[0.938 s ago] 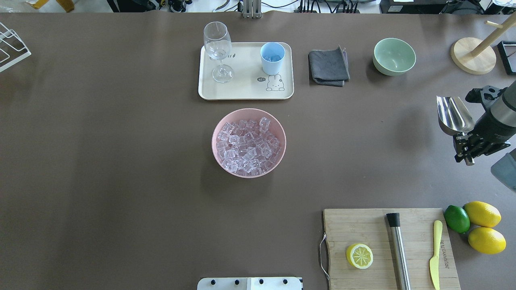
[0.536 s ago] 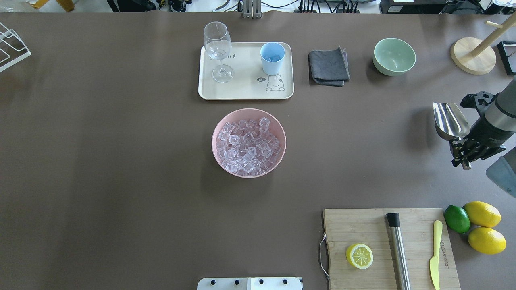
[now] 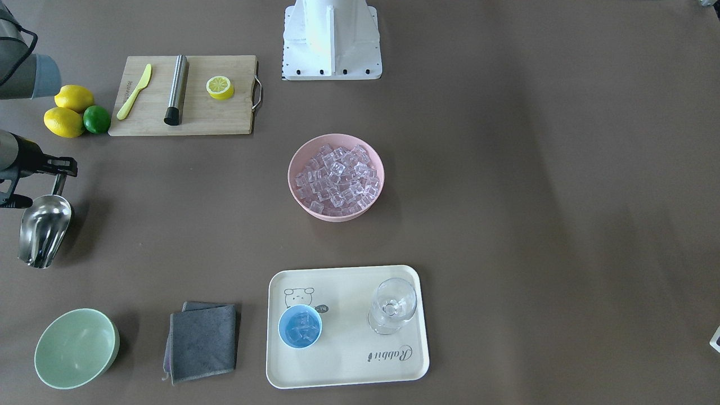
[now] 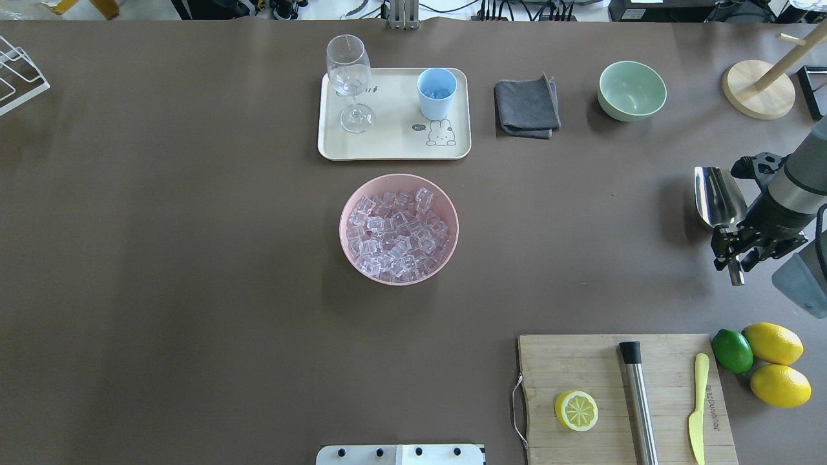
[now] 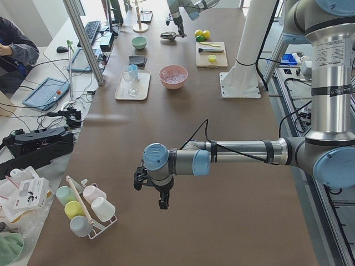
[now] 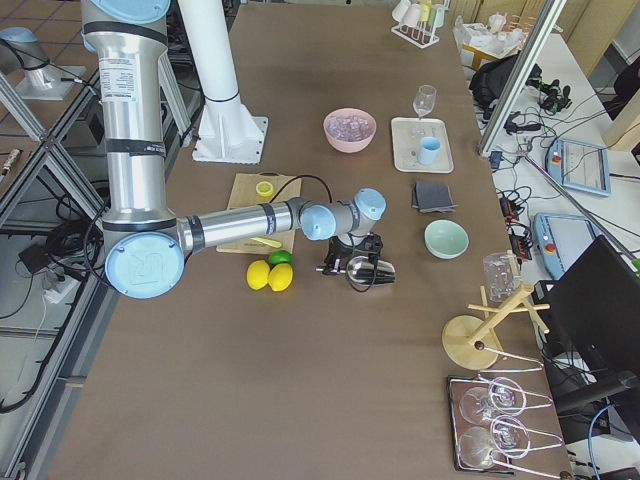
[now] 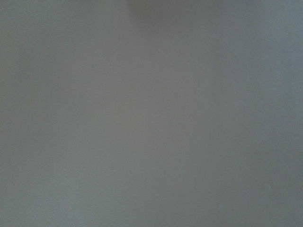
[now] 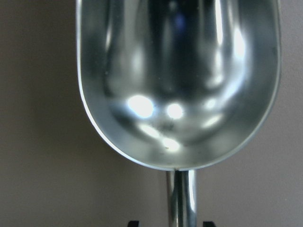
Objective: Put ice in cup with scoop
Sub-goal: 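Lower the scoop onto the table and open the right gripper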
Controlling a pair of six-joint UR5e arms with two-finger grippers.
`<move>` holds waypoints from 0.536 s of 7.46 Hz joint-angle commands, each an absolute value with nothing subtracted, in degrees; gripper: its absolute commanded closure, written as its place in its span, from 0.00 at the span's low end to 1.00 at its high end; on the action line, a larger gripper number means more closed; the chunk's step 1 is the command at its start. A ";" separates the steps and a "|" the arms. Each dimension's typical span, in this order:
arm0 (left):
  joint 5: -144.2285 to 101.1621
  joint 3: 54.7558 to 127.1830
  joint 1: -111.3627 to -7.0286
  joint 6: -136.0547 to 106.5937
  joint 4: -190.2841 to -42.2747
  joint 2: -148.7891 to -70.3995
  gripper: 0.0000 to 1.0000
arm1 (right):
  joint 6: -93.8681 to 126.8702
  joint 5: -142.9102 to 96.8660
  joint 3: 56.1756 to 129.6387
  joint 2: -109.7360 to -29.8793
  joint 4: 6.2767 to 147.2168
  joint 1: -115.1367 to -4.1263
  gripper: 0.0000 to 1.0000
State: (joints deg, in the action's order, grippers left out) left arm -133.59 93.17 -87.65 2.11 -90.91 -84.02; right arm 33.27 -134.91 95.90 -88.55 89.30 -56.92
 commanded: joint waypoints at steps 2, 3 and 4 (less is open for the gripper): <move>-133.59 92.81 -87.63 2.11 -90.97 -84.02 0.02 | 32.87 -134.56 97.19 -87.27 89.12 -57.04 0.00; -133.59 93.07 -87.63 2.11 -90.97 -84.11 0.02 | 33.31 -132.65 99.82 -86.84 89.56 -58.09 0.00; -133.59 92.99 -87.63 2.11 -90.97 -84.11 0.02 | 33.22 -131.58 102.89 -87.18 89.82 -61.84 0.00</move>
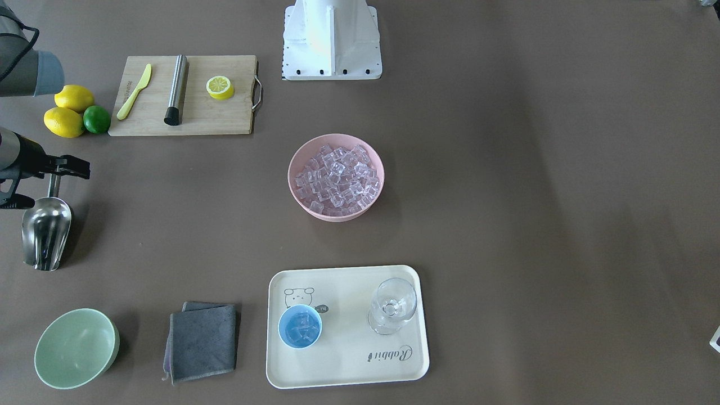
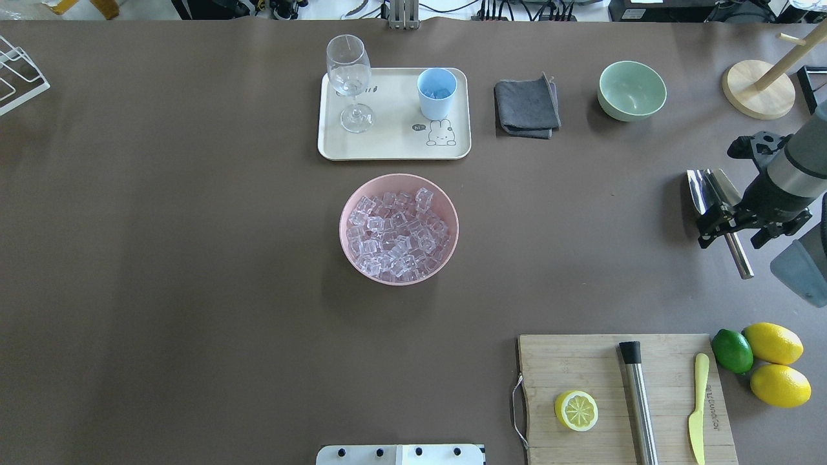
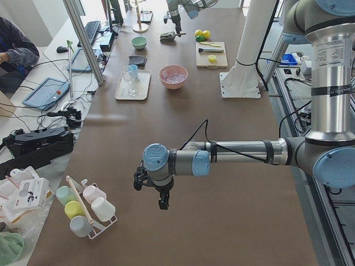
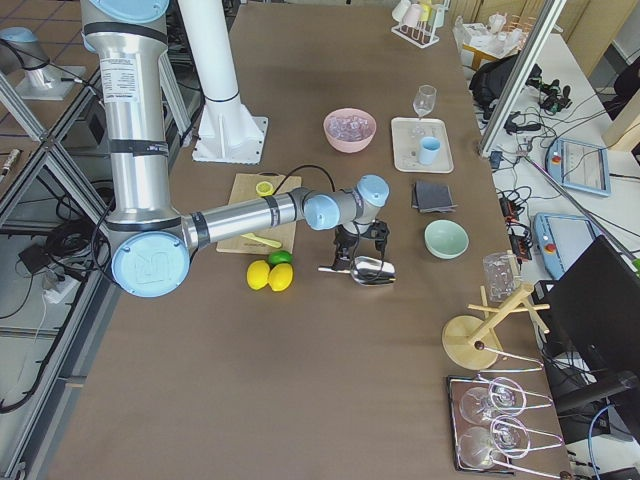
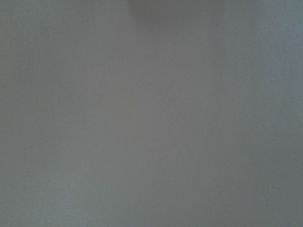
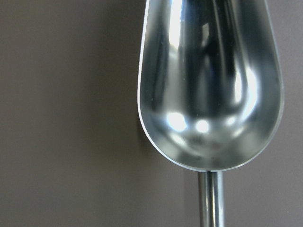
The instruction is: Put ice in cup with scoop
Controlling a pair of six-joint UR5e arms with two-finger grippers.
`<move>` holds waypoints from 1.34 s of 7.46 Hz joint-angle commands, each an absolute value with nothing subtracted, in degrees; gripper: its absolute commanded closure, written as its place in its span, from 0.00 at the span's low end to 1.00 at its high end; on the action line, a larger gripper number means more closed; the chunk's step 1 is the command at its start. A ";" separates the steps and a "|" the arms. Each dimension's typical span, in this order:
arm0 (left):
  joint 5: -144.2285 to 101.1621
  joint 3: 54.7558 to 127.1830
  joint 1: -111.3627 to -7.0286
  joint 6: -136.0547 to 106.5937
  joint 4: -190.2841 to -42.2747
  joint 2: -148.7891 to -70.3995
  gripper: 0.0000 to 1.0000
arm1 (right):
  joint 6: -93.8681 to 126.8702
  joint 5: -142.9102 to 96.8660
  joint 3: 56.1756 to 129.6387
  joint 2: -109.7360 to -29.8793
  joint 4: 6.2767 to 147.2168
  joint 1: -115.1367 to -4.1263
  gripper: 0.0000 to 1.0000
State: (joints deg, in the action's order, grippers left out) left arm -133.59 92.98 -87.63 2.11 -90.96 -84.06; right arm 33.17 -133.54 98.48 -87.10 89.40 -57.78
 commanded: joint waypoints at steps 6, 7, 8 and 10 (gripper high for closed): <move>-137.43 92.64 -87.71 2.11 -91.05 -83.94 0.02 | -9.45 -133.07 104.16 -91.31 106.25 -93.04 0.00; -138.68 90.37 -87.54 2.46 -91.58 -83.94 0.02 | -13.32 -133.41 101.37 -94.02 105.48 -94.82 0.00; -138.78 90.44 -87.89 2.37 -91.67 -84.63 0.02 | -14.49 -133.24 99.95 -93.69 104.60 -94.92 0.00; -138.78 90.87 -89.47 1.94 -91.50 -84.90 0.02 | -14.59 -132.98 100.19 -94.22 104.50 -94.92 0.00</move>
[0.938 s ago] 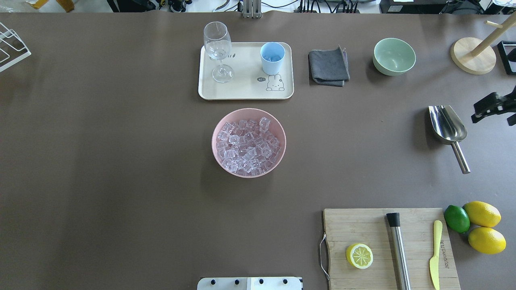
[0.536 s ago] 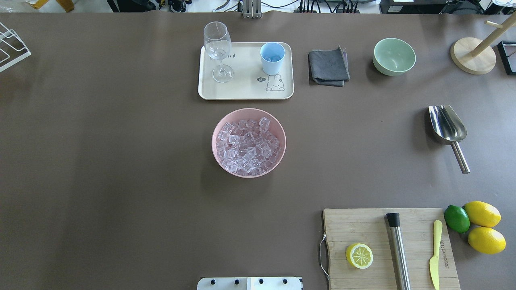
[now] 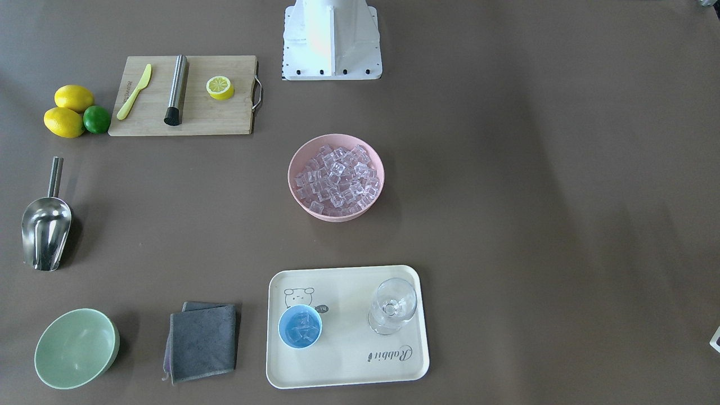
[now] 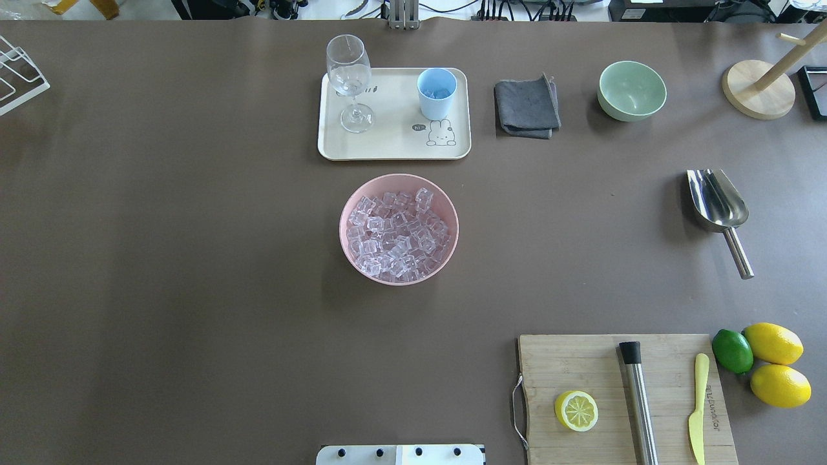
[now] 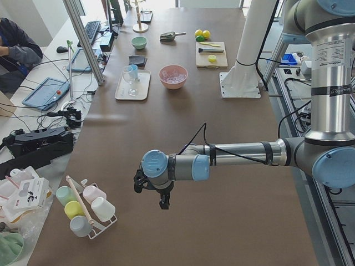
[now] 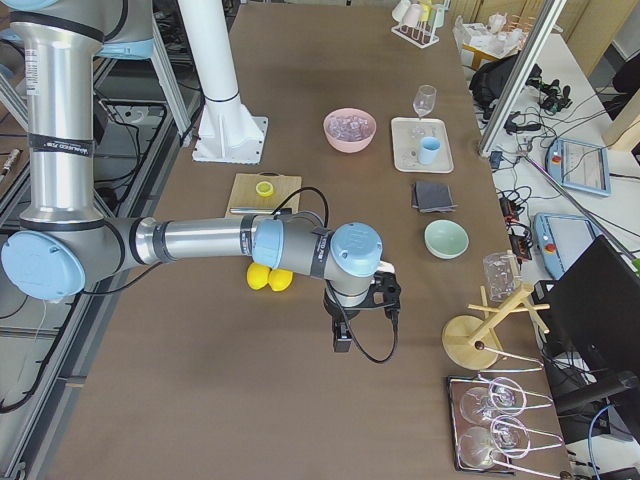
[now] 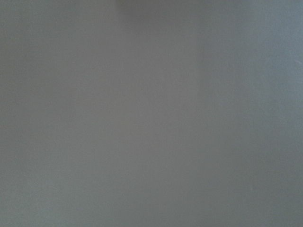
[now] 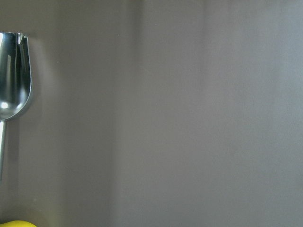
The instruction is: Put ice in cup with scoop
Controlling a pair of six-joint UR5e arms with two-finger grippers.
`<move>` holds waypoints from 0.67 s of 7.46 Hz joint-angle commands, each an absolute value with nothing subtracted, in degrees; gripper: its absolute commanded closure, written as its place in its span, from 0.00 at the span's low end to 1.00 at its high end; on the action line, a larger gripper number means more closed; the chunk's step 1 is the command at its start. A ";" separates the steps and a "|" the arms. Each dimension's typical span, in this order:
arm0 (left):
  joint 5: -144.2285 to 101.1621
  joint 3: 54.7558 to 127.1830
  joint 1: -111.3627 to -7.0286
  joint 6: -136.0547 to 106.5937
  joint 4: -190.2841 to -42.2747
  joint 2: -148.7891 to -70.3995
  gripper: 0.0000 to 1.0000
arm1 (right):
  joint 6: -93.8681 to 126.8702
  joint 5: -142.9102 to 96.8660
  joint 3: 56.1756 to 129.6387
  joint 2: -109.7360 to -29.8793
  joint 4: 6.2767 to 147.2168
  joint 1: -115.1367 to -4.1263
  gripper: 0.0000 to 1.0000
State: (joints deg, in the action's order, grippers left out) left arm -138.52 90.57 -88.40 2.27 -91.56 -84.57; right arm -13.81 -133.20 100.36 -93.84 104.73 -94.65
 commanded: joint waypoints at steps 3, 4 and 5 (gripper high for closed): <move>-138.52 92.02 -91.05 2.02 -91.41 -84.82 0.02 | -14.33 -133.07 100.28 -94.22 104.50 -94.92 0.00; -138.43 92.02 -91.05 1.93 -91.41 -84.90 0.02 | -14.33 -133.07 100.11 -94.22 104.50 -94.92 0.00; -138.34 92.02 -91.05 1.93 -91.41 -84.90 0.02 | -14.33 -133.24 99.93 -94.31 104.59 -94.92 0.00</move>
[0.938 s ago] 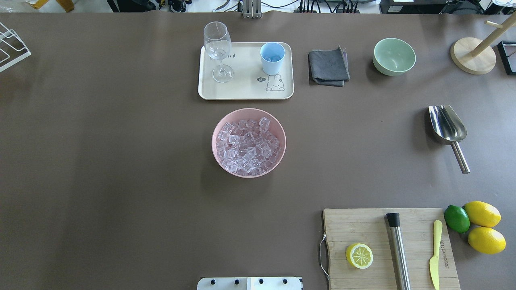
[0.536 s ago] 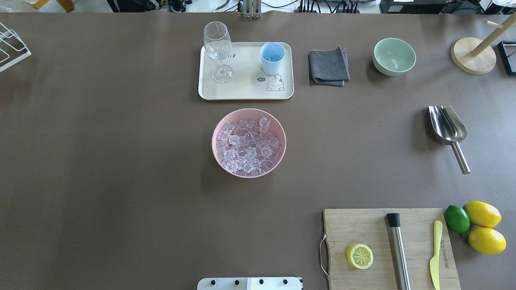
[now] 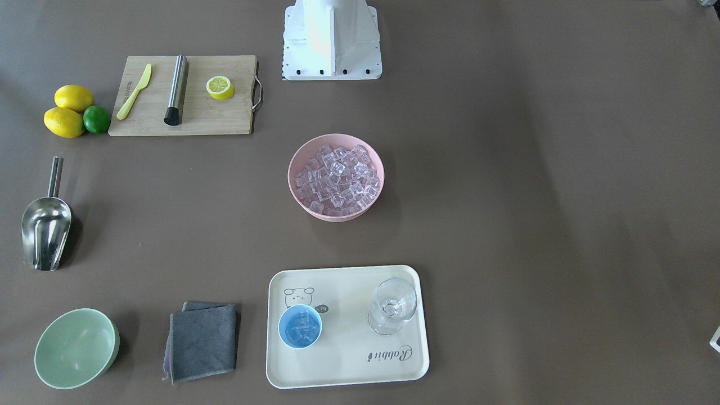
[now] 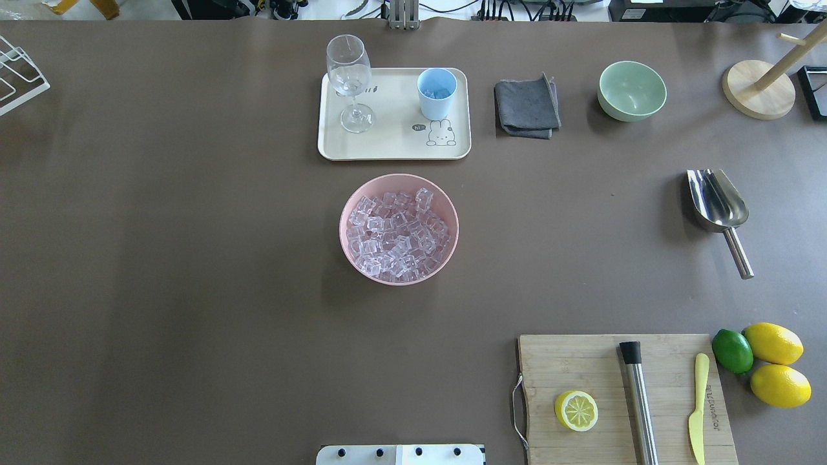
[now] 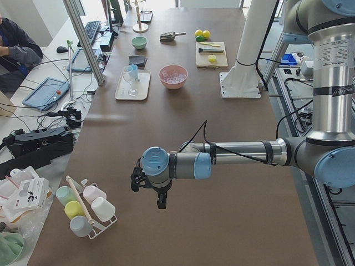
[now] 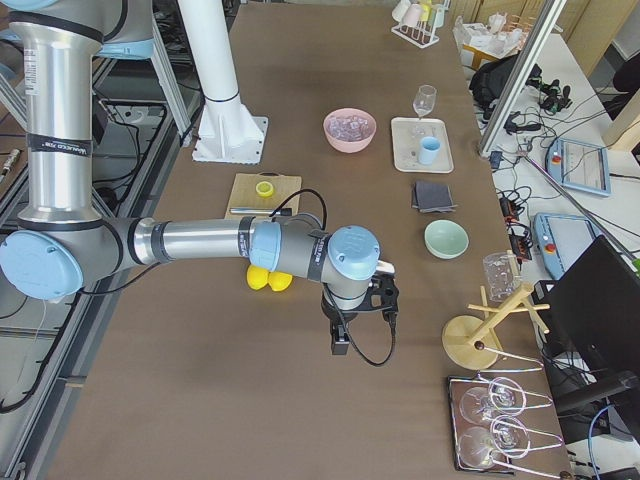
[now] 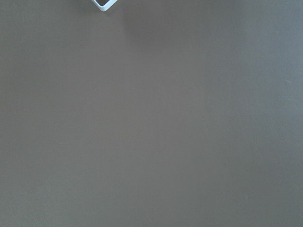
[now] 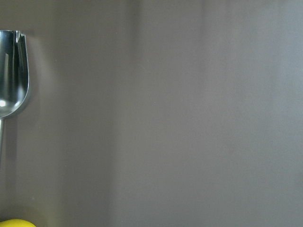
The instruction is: Put ice in cup with scoop
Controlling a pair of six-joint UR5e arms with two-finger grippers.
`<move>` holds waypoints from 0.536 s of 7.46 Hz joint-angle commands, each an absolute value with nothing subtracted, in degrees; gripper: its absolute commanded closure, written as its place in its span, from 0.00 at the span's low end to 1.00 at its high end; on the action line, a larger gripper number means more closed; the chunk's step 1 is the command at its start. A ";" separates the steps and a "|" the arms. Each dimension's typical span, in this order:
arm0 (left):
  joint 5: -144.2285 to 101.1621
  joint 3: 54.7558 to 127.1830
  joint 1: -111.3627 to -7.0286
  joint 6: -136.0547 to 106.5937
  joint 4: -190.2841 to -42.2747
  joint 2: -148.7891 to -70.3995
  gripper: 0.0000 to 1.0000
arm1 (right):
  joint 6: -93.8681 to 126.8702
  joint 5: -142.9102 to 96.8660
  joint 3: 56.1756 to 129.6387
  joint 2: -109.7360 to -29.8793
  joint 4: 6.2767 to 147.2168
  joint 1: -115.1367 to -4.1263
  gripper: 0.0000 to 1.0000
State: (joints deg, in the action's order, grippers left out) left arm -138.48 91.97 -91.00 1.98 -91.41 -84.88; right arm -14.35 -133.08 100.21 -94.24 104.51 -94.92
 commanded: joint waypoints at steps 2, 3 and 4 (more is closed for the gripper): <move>-138.17 92.11 -91.05 2.02 -91.41 -84.90 0.02 | -14.24 -133.33 99.93 -94.31 104.59 -94.92 0.00; -138.16 92.20 -91.14 2.02 -91.41 -84.90 0.02 | -14.33 -133.33 99.93 -94.31 104.59 -94.92 0.00; -138.16 91.94 -91.06 2.02 -91.49 -84.73 0.02 | -14.24 -133.33 99.93 -94.31 104.59 -94.92 0.00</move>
